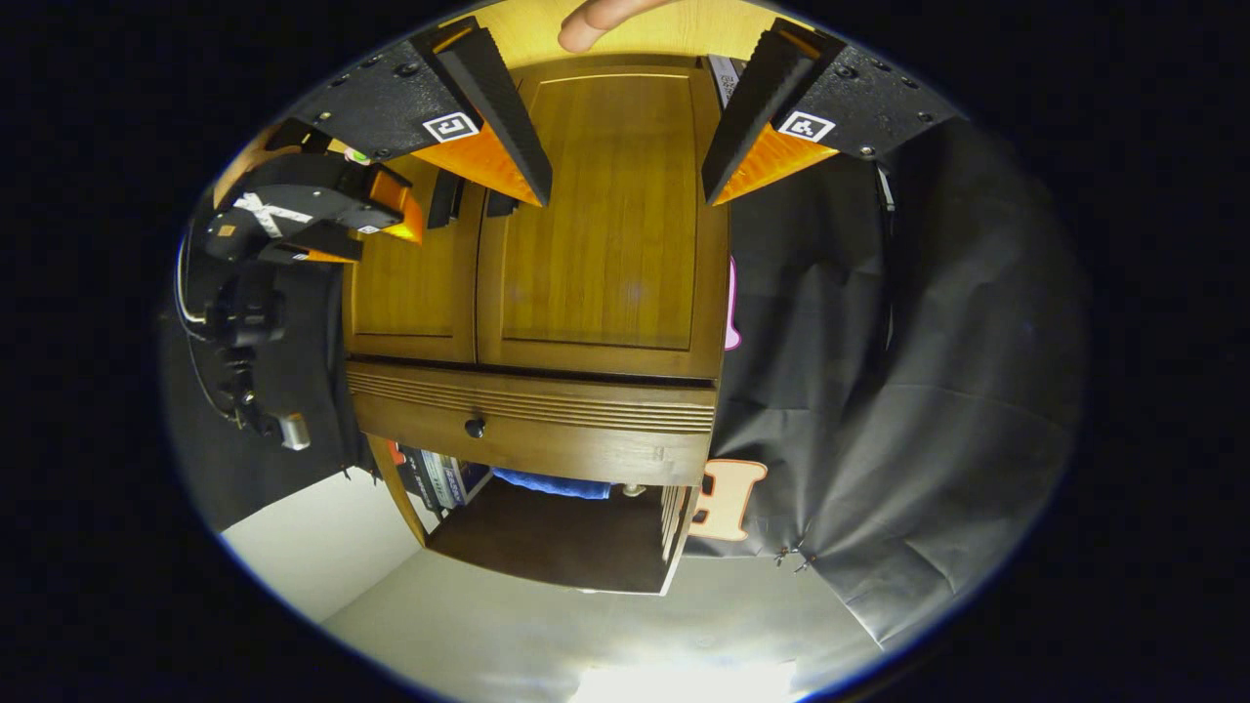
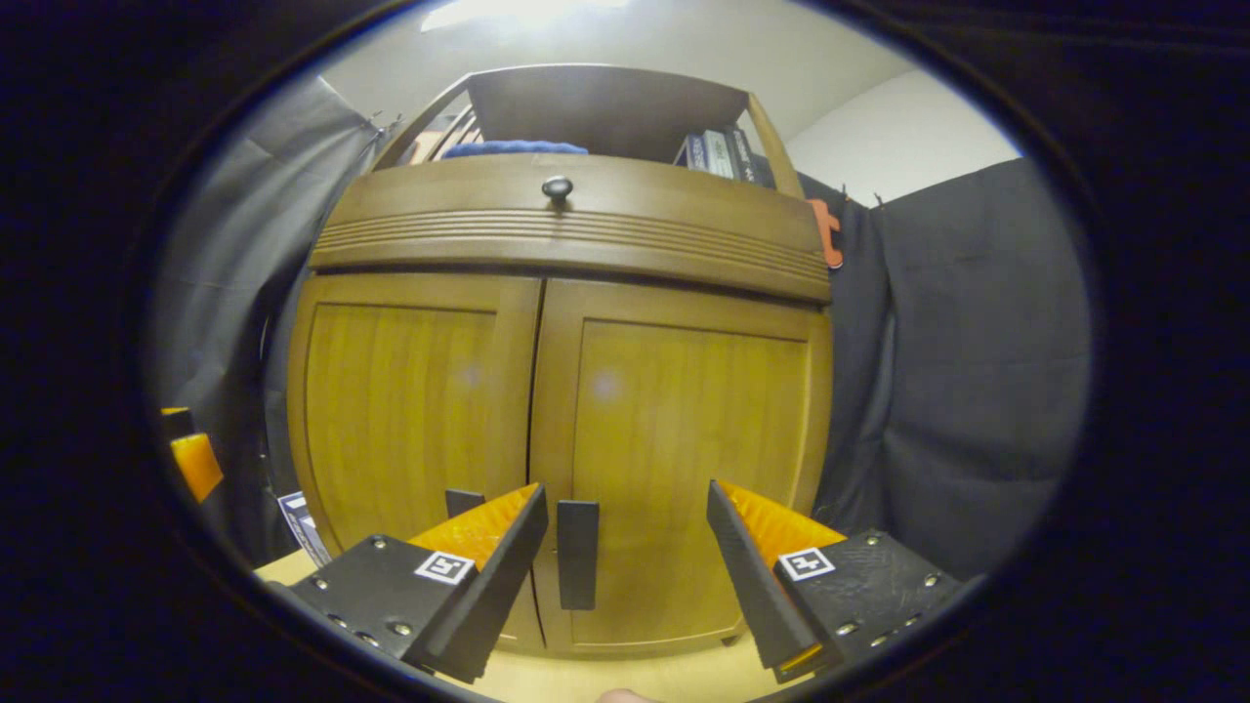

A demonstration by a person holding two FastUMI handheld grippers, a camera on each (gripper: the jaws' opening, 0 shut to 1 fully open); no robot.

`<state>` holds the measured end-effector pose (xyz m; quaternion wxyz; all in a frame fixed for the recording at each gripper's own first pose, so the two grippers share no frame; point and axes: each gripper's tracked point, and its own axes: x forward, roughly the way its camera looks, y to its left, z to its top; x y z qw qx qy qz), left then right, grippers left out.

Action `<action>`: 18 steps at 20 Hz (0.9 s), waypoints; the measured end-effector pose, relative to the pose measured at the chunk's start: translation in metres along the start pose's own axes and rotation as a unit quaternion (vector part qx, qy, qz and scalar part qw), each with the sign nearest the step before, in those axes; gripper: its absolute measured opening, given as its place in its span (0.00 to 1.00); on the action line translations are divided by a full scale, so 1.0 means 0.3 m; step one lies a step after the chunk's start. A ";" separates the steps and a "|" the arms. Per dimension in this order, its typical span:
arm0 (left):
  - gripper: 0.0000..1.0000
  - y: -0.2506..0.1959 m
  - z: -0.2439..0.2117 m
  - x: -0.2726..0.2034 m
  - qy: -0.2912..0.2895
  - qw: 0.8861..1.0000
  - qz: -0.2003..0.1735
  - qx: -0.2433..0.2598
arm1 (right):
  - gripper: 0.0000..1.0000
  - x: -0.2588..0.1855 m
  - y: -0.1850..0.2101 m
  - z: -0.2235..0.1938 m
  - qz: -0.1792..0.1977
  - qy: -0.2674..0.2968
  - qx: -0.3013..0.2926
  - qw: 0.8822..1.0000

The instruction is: Open the right door of the double-door shoe cabinet with the right hand, and open the left door with the left hand.

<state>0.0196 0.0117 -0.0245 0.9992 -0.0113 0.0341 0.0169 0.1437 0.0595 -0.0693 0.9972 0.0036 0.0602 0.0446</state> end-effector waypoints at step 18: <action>0.92 0.000 -0.035 0.034 0.022 1.000 -0.013 -0.017 | 0.85 0.148 0.072 -0.146 0.049 0.050 0.029 0.997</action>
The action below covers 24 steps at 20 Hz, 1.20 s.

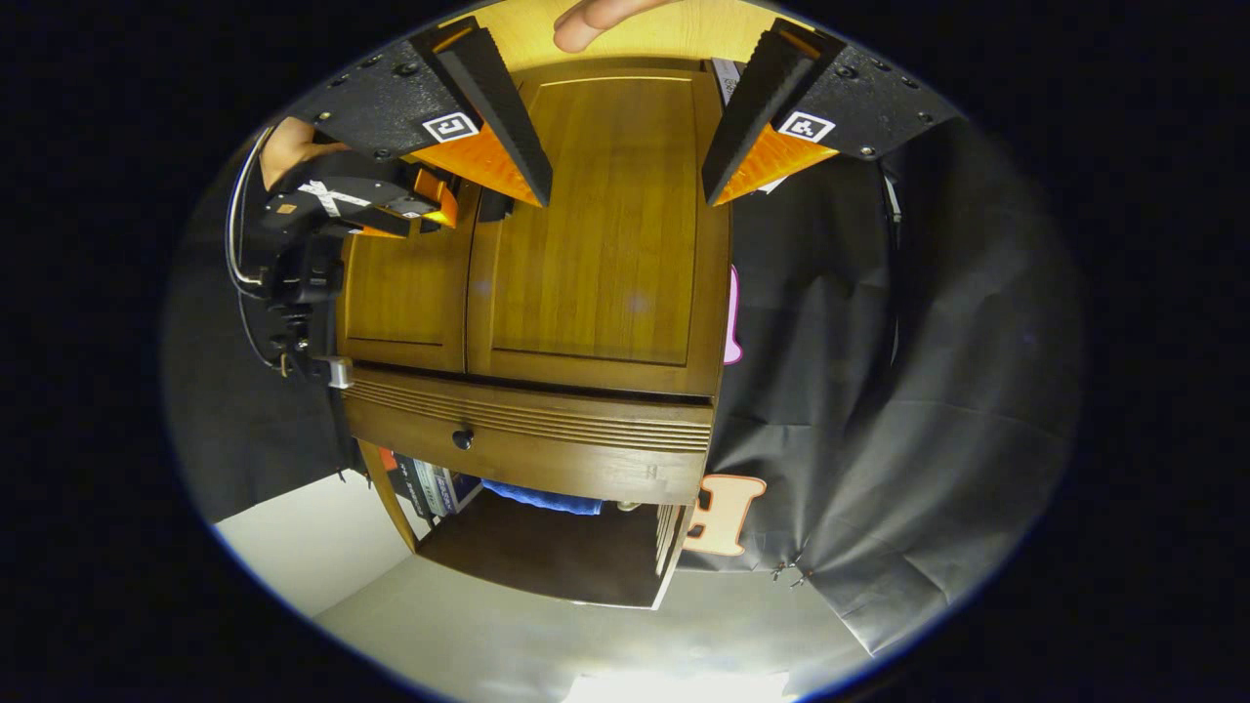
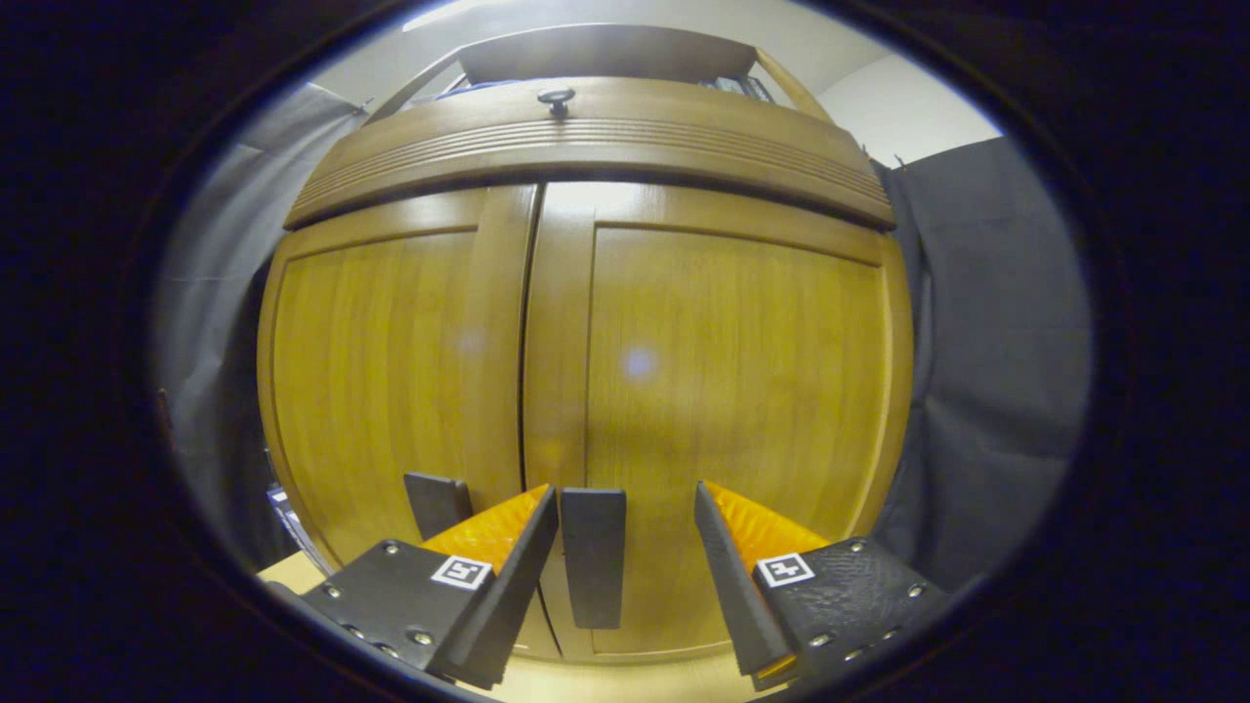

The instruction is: Open the right door of the double-door shoe cabinet with the right hand, and open the left door with the left hand.

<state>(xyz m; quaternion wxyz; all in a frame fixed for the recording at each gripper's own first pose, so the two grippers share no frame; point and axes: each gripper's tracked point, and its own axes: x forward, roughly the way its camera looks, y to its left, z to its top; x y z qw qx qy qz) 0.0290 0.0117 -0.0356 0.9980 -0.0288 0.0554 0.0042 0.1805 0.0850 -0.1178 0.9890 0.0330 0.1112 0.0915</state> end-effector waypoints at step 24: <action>0.93 0.046 -0.070 0.070 0.033 0.999 0.026 0.003 | 0.27 -0.173 -0.007 -0.034 0.085 0.040 0.008 0.995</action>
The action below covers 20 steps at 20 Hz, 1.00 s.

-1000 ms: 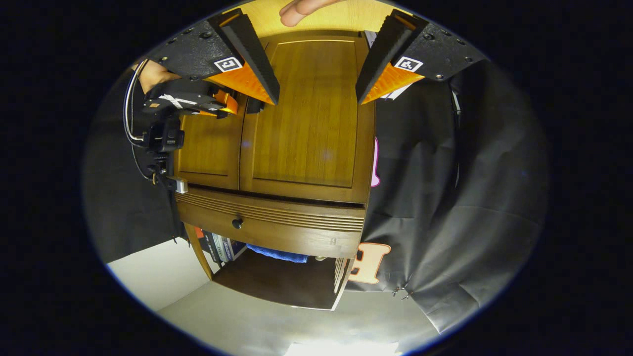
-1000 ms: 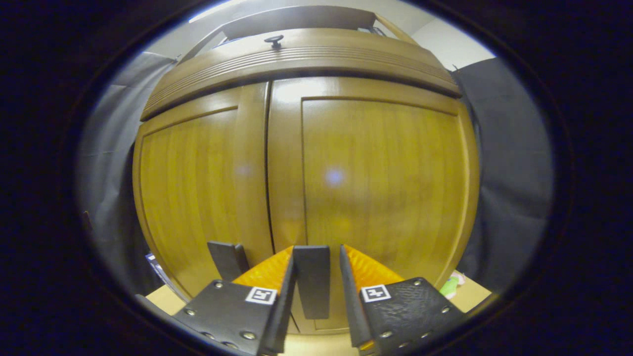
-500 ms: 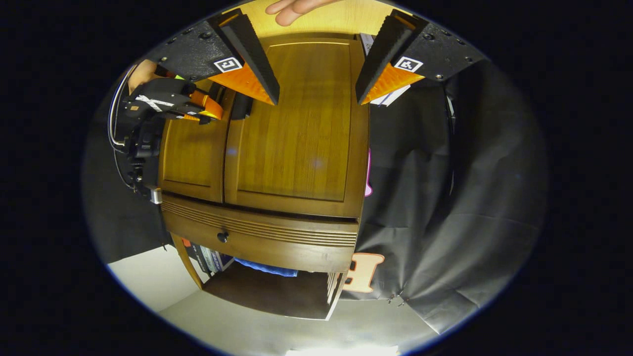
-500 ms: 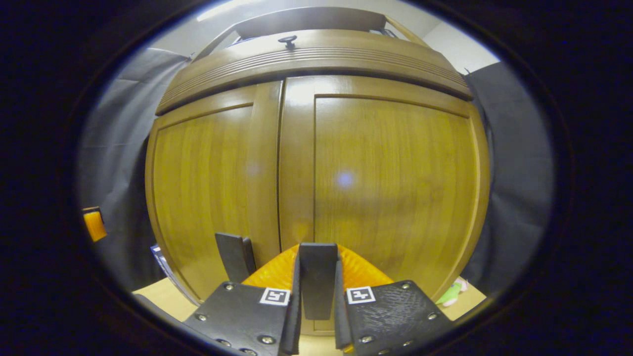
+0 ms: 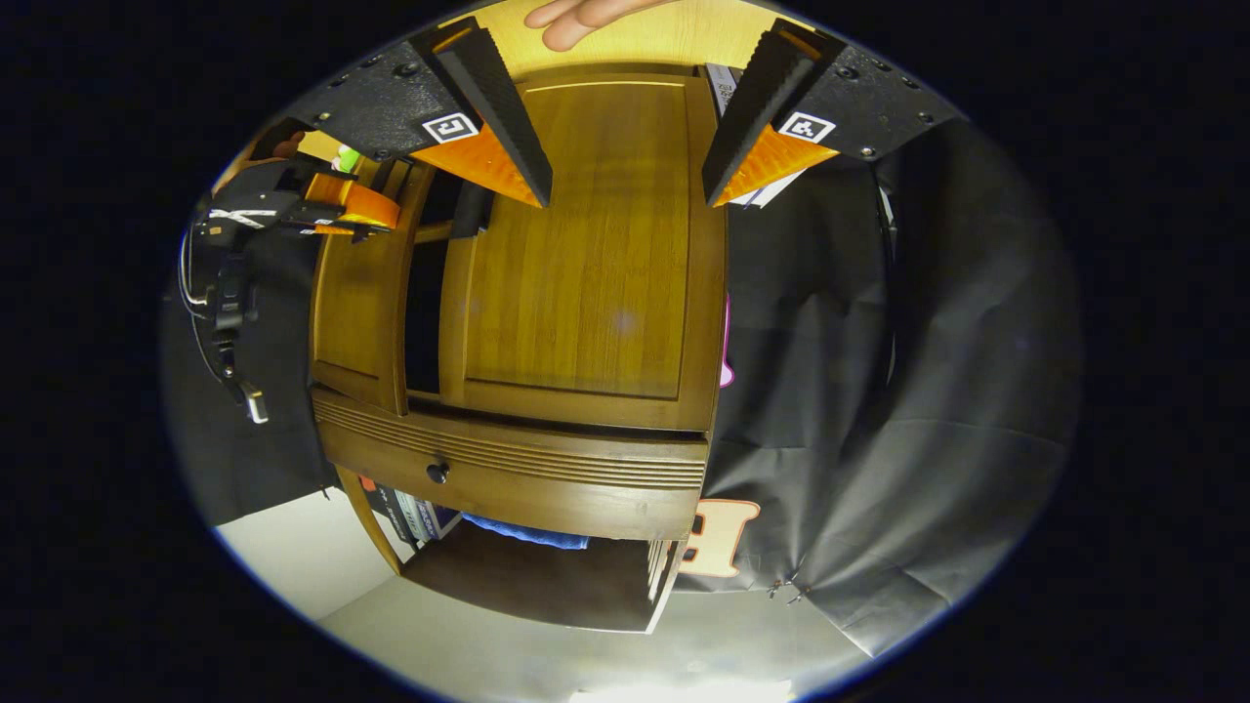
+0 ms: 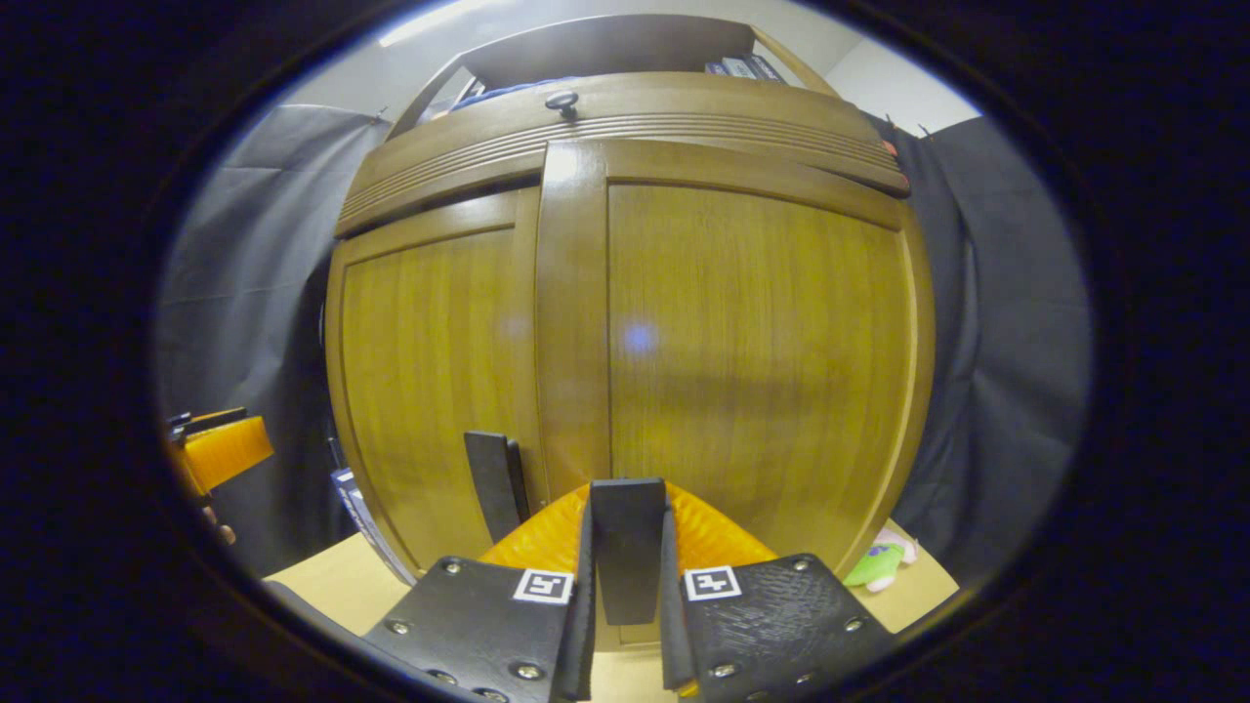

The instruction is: Open the right door of the double-door shoe cabinet with the right hand, and open the left door with the left hand.

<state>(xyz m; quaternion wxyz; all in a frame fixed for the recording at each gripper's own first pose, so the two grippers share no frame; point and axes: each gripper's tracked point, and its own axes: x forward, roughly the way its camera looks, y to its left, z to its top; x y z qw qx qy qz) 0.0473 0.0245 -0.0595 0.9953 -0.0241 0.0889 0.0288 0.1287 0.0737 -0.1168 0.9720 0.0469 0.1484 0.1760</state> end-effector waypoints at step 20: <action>0.92 -0.018 0.025 -0.033 -0.013 1.000 -0.024 0.007 | 0.27 -0.232 -0.106 -0.017 -0.055 0.011 -0.037 0.998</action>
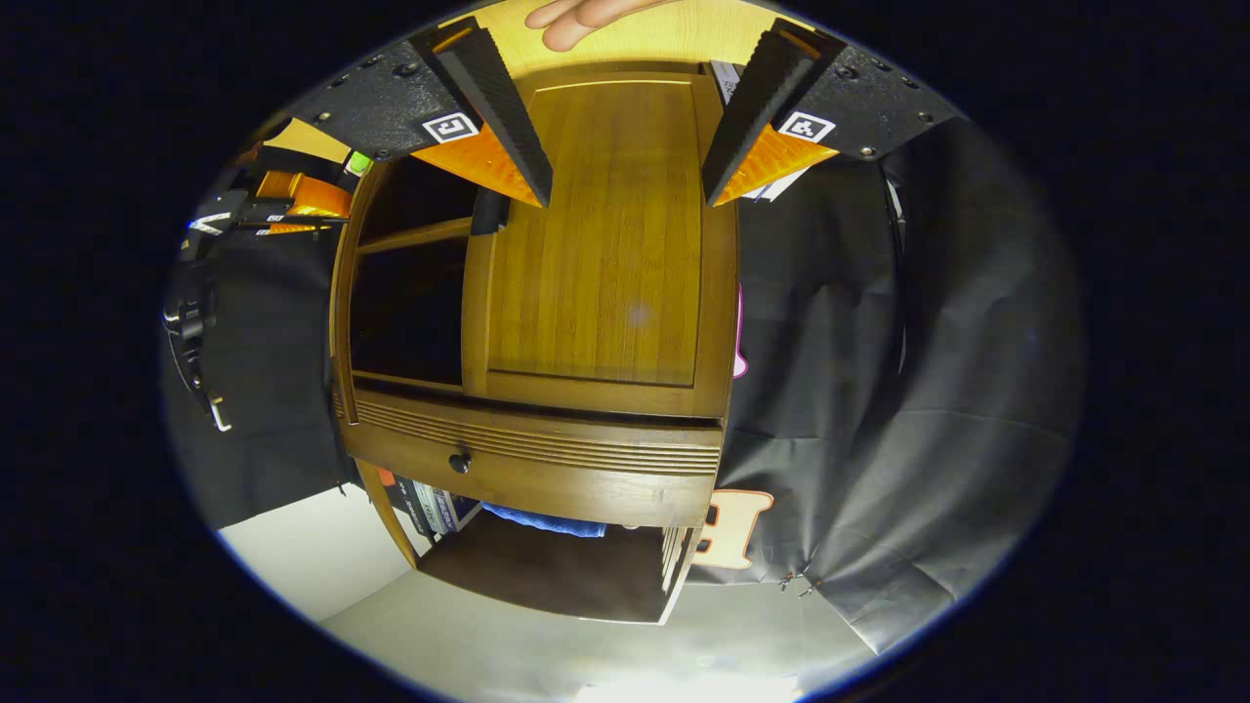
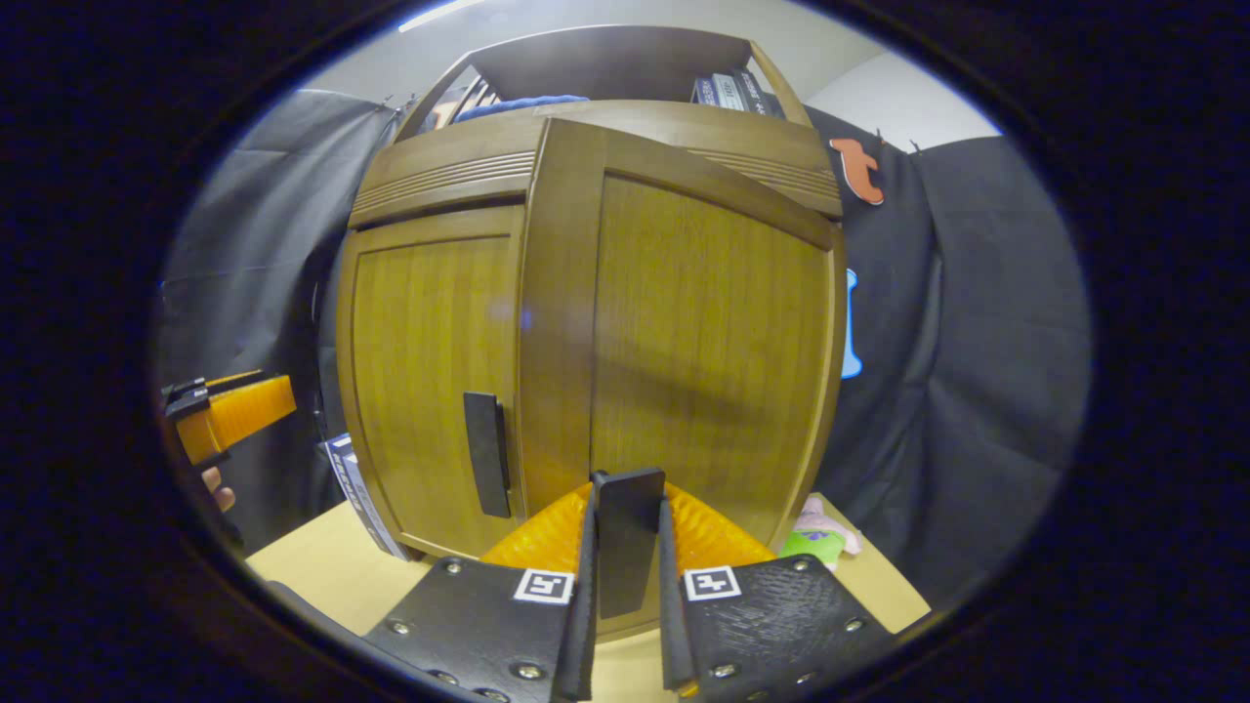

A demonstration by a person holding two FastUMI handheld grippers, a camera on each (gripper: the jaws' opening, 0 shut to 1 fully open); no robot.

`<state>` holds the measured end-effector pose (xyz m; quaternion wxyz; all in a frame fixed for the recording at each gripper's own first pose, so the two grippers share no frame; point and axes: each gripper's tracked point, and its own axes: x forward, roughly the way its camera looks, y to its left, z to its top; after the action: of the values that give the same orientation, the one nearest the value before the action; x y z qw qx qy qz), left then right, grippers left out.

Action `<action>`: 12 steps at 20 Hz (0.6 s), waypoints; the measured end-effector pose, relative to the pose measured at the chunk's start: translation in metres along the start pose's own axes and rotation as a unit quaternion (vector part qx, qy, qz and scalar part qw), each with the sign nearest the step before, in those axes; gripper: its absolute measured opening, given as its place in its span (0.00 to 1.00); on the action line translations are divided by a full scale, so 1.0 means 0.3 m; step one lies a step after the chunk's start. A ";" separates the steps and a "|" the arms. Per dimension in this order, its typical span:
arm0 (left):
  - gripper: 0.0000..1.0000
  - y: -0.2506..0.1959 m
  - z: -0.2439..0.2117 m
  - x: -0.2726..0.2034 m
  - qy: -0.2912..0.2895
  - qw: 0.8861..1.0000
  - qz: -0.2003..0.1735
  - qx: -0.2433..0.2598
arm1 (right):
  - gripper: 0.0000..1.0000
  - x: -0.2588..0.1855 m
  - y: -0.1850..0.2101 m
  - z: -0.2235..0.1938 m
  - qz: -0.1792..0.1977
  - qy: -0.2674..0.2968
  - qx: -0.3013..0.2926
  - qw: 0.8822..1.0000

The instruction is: Open the right door of the double-door shoe cabinet with the right hand, and open the left door with the left hand.

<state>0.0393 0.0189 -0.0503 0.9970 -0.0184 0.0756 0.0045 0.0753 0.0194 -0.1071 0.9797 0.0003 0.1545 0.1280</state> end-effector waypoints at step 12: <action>0.95 -0.016 0.002 -0.011 -0.001 1.000 -0.005 -0.002 | 0.27 -0.094 -0.091 -0.027 -0.015 -0.006 0.042 0.999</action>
<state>0.0362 0.0140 -0.0490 0.9970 -0.0210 0.0741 -0.0002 0.0537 -0.0145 -0.1074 0.9815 0.0400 0.1541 0.1064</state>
